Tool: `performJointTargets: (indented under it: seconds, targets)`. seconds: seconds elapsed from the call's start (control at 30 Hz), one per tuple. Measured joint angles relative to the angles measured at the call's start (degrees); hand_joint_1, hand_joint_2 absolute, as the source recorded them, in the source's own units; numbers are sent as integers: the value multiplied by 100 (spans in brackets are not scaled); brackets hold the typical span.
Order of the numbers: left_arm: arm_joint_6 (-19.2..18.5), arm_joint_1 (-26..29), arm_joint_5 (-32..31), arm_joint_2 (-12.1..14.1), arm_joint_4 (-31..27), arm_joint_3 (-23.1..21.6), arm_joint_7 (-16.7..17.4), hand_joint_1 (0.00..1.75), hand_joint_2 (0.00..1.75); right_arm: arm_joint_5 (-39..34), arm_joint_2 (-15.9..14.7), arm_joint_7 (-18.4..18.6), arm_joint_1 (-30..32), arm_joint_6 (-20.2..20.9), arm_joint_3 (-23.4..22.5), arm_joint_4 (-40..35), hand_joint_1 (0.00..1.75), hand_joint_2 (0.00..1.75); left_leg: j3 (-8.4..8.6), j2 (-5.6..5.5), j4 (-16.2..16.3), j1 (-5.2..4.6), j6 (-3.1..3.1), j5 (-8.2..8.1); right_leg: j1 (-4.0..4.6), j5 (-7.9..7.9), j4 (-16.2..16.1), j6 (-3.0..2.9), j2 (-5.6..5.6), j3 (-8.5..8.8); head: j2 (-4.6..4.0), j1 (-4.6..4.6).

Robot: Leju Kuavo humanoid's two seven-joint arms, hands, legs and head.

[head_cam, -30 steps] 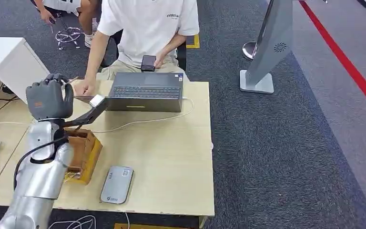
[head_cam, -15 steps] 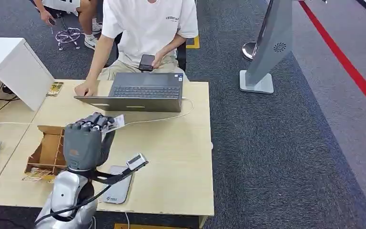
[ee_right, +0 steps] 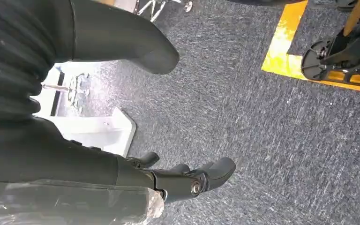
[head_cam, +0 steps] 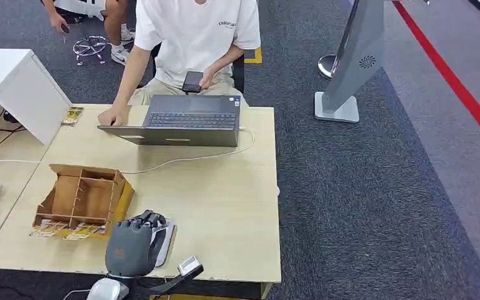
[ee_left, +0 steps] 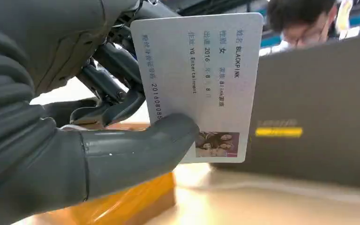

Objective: Pass the card to the sensor for recognition and then transmit it.

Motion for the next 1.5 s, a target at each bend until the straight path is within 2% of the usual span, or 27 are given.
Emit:
performJointTargets:
  seconds: [0.17,0.4,0.8,1.0,1.37,1.4,1.5]
  targets:
    - [-46,172,70,133,2,0,116,175,175,0,0,-4,8,-7,-20,-2,0,175,0,-1,-1,0,0,1,0,1,0,0,-3,2,0,0]
    - [-315,281,216,266,142,2,380,175,175,35,0,0,12,-2,-74,-2,0,175,1,-1,-1,0,1,2,0,1,0,0,-5,5,0,0]
    - [-472,320,232,312,448,133,583,175,175,103,0,4,13,-4,-111,-2,0,175,1,-1,-1,0,1,2,0,1,0,0,-5,4,0,2]
    - [-570,238,253,288,861,479,474,175,175,184,0,-2,11,9,-111,-2,0,175,5,-4,-1,1,1,2,1,1,1,0,-9,9,0,2]
    - [-680,0,223,144,1241,739,293,175,175,234,0,-15,13,32,-111,-2,0,175,17,-8,-2,0,1,3,0,1,1,0,-13,22,0,0]
    - [-662,-14,208,142,1244,748,279,175,175,236,0,-15,13,35,-111,-2,0,175,18,-8,-2,0,0,3,0,1,1,0,-13,22,0,0]
    - [-266,-48,50,142,1244,793,133,175,175,271,0,-44,12,50,-111,-2,0,175,18,-8,-1,1,2,7,1,3,3,-1,-12,20,0,-2]
